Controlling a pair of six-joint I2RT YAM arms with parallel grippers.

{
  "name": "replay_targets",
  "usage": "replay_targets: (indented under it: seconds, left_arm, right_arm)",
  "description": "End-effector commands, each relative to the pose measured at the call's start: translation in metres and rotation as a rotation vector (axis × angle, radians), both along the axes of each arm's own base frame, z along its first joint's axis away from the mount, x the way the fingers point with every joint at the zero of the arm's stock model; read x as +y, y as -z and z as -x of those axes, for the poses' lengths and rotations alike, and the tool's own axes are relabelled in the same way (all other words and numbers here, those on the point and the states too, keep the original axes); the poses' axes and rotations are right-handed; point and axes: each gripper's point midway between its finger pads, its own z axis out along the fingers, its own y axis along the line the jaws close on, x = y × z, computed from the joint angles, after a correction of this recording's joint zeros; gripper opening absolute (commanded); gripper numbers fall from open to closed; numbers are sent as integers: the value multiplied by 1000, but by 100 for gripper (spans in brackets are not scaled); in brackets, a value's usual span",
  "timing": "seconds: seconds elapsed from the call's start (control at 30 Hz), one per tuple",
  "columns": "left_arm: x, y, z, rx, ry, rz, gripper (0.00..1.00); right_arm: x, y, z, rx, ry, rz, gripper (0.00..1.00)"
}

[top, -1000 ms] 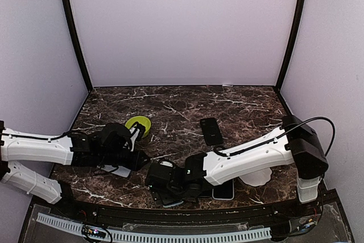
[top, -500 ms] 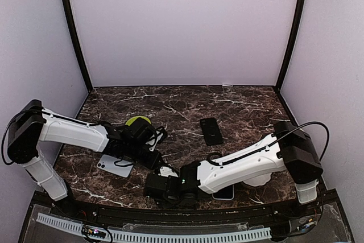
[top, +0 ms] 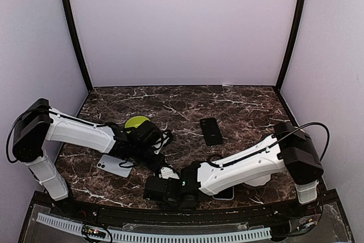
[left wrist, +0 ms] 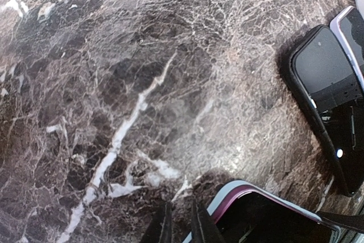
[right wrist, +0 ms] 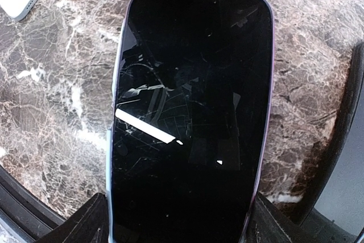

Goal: Put the phone into the phone case
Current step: Pick up the phone with the phone case at the center of the board.

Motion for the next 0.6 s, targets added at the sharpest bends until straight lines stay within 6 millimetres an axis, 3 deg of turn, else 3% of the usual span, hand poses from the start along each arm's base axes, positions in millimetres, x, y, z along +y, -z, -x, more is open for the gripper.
replay_targets:
  seconds: [0.0,0.17,0.37,0.43,0.57]
  left_arm:
    - [-2,22,66,175,147,-56,10]
    - [19,35,79,227,98,-92,9]
    - [17,34,101,334,113,-30,8]
    - [19,33,99,330,103,-33,8]
    - [27,26,77,251,56,-73,8]
  right_arm:
    - [-8,20,-9,-2,11,36,79]
    - [-14,19,-18,-14,42,32,83]
    - [-11,19,-25,-23,51,31,92]
    - [-11,19,-26,-24,52,36,93]
    - [-13,20,-25,-15,54,42,91]
